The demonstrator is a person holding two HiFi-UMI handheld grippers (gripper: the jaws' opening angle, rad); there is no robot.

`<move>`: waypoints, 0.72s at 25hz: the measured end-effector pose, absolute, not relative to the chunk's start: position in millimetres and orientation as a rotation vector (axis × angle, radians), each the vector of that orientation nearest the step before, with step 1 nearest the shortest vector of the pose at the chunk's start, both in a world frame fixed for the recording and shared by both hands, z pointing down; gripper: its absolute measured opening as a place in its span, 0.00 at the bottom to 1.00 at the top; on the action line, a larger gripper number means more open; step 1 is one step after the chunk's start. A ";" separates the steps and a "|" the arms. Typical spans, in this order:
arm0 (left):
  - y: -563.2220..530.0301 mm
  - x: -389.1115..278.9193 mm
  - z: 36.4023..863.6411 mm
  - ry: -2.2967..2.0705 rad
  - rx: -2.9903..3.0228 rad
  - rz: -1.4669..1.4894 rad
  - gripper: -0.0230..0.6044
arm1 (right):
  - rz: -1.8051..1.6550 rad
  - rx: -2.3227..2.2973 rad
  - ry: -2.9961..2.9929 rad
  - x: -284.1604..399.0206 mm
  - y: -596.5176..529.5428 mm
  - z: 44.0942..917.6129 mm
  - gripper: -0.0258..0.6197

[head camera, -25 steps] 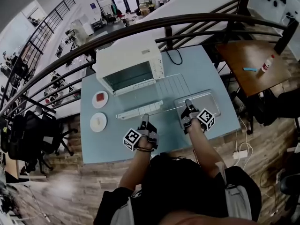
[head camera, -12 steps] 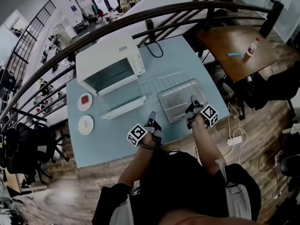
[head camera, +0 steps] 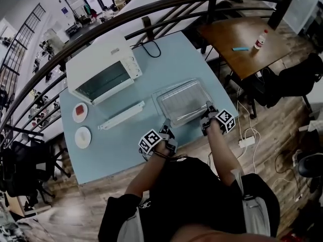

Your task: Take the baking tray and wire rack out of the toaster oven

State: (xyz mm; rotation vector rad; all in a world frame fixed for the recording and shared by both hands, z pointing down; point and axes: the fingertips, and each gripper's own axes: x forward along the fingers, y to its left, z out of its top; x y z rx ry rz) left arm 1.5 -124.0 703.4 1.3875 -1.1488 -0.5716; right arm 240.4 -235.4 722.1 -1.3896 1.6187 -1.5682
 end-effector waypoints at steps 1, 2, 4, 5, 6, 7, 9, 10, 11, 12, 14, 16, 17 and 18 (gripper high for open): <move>-124.3 5.4 706.8 -1.149 1.386 -0.556 0.11 | -1.572 -1.403 1.617 244.0 -235.7 725.1 0.07; -124.9 8.2 709.9 -1.150 1.386 -0.542 0.11 | -1.576 -1.415 1.618 246.4 -236.3 727.9 0.07; -126.4 9.8 715.7 -1.153 1.385 -0.516 0.12 | -1.585 -1.433 1.622 247.4 -238.2 733.3 0.08; -127.1 9.6 718.1 -1.155 1.384 -0.505 0.12 | -1.588 -1.442 1.624 247.0 -239.4 735.7 0.07; -127.8 9.6 720.5 -1.159 1.382 -0.492 0.12 | -1.590 -1.451 1.627 246.8 -240.7 737.9 0.07; -128.1 9.9 723.5 -1.164 1.379 -0.474 0.13 | -1.593 -1.464 1.632 247.1 -241.9 740.0 0.07; -126.9 12.8 732.5 -1.177 1.365 -0.416 0.15 | -1.600 -1.507 1.650 248.6 -244.2 744.0 0.07; -125.6 15.3 737.2 -1.181 1.358 -0.384 0.17 | -1.600 -1.534 1.665 249.6 -245.5 745.4 0.07; -124.2 18.1 741.1 -1.183 1.354 -0.357 0.18 | -1.596 -1.566 1.684 250.9 -246.8 746.6 0.08; -123.2 20.8 743.5 -1.186 1.356 -0.336 0.19 | -1.589 -1.600 1.708 252.5 -247.7 747.7 0.08; -122.2 24.6 745.4 -1.201 1.373 -0.299 0.20 | -1.567 -1.677 1.759 255.5 -247.6 749.4 0.10; -123.4 26.6 746.8 -1.220 1.390 -0.262 0.22 | -1.539 -1.760 1.809 258.3 -247.4 750.5 0.12; -124.5 27.4 747.8 -1.230 1.395 -0.242 0.22 | -1.524 -1.804 1.834 259.4 -248.2 751.3 0.13; -125.3 28.3 749.0 -1.241 1.400 -0.222 0.23 | -1.510 -1.848 1.861 260.2 -249.0 752.6 0.14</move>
